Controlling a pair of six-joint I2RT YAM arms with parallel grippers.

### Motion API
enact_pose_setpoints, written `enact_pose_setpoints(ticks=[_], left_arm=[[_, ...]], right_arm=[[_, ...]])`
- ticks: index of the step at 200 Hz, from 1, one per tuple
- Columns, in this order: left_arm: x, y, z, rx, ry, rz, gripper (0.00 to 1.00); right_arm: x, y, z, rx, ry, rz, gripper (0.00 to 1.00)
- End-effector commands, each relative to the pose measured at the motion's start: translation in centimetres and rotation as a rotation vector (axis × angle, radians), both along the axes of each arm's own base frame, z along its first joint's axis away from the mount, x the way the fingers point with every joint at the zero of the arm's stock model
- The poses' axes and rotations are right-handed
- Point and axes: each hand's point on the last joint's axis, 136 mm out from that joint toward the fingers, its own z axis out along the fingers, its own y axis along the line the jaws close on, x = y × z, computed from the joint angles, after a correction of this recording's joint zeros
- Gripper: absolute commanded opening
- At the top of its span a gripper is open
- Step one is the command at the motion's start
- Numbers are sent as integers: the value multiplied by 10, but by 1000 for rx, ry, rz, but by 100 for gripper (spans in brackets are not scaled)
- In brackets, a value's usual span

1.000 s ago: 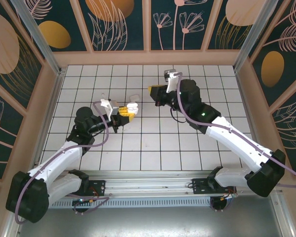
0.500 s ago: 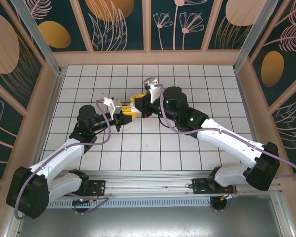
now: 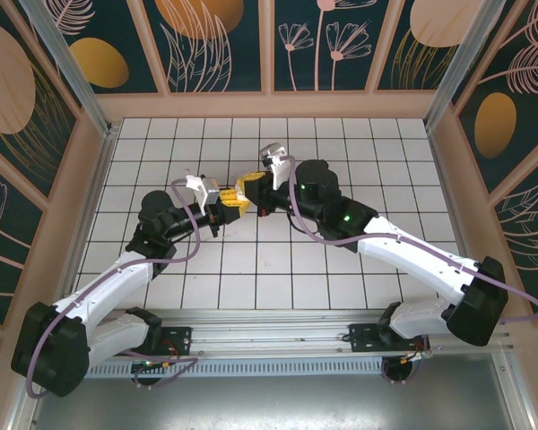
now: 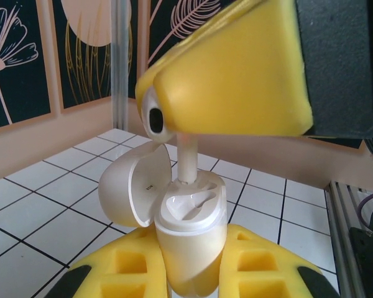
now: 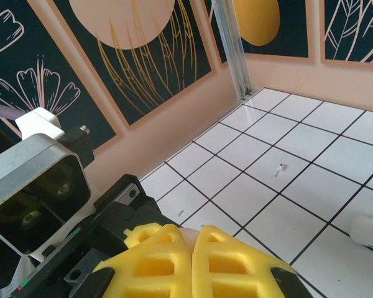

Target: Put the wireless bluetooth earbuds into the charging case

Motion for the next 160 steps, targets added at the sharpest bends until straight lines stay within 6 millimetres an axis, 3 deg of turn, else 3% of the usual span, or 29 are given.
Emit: enact_pose_setpoints(ticks=[1, 83, 145, 160], left_arm=[[-2, 0, 28, -47, -70, -4, 0], [1, 2, 31, -53, -77, 22, 0], [1, 3, 33, -61, -82, 33, 0], [1, 4, 34, -63, -82, 36, 0]], right_arm=[[-6, 2, 4, 31, -5, 19, 3], [-14, 5, -11, 30, 60, 28, 3], [-12, -8, -25, -8, 74, -33, 3], [-12, -8, -27, -15, 77, -32, 7]])
